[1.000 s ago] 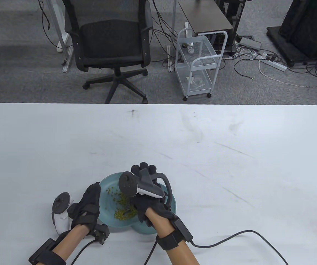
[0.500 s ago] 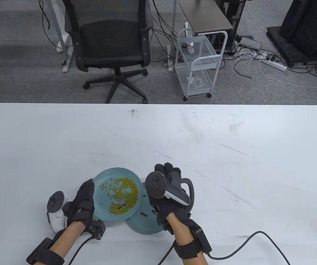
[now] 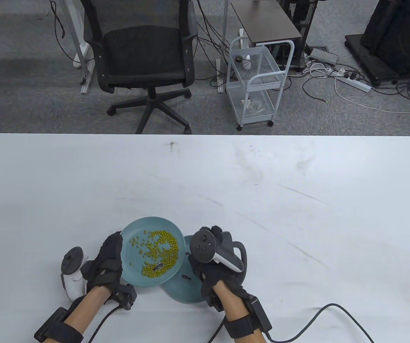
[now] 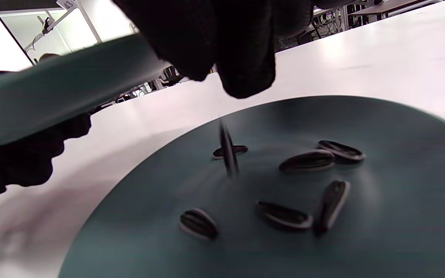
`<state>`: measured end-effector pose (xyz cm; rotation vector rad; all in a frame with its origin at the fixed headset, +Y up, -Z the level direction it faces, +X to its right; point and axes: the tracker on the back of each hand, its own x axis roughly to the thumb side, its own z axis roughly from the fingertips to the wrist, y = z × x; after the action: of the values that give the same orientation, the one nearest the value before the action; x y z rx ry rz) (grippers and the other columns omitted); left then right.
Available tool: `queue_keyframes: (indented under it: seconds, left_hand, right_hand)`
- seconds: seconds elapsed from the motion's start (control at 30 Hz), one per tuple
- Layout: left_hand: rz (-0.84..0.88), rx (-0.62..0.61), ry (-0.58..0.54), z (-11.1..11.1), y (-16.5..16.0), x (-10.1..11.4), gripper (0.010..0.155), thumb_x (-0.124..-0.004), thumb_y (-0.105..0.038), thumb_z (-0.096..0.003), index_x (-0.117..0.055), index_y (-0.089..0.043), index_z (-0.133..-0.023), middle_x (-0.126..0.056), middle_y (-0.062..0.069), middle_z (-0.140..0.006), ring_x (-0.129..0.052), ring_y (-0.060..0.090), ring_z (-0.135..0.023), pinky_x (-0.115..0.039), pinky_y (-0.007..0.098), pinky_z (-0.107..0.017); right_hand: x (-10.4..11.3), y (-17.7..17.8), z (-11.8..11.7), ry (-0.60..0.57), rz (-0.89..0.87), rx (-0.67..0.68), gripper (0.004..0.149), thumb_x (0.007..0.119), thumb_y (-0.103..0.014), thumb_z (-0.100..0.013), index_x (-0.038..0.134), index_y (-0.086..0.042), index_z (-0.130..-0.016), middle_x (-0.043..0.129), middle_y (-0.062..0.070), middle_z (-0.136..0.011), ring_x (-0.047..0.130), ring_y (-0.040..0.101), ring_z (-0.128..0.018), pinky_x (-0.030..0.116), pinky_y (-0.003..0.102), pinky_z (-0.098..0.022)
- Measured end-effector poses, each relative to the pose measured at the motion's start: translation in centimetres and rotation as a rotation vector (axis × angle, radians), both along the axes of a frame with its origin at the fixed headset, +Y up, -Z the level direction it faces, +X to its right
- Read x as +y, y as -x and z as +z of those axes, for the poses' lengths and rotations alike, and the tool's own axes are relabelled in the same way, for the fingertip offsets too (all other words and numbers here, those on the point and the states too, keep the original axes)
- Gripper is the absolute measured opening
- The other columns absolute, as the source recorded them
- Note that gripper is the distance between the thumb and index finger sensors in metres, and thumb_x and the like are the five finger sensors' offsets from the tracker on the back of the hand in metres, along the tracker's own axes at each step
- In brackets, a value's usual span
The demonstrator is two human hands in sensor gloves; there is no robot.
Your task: Pick sunflower seeds with hand pinch into plate
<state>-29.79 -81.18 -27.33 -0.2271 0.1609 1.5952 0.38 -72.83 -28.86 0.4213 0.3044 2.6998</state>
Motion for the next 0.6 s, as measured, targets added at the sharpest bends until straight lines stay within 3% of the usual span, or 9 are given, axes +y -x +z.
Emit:
queue_keyframes:
  seconds: [0.6]
  left_hand:
    - [-0.004, -0.001, -0.003, 0.04, -0.06, -0.02, 0.049, -0.052, -0.051, -0.0634, -0.049, -0.023, -0.103, -0.087, 0.008, -0.078, -0.102, 0.021, -0.040, -0.085, 0.035, -0.032]
  right_hand:
    - [0.04, -0.57, -0.02, -0.004, -0.036, -0.020, 0.036, 0.086, -0.021, -0.055, 0.091, 0.008, -0.074, 0.049, 0.036, -0.109, 0.037, 0.068, -0.097, 0.031, 0.079, -0.064]
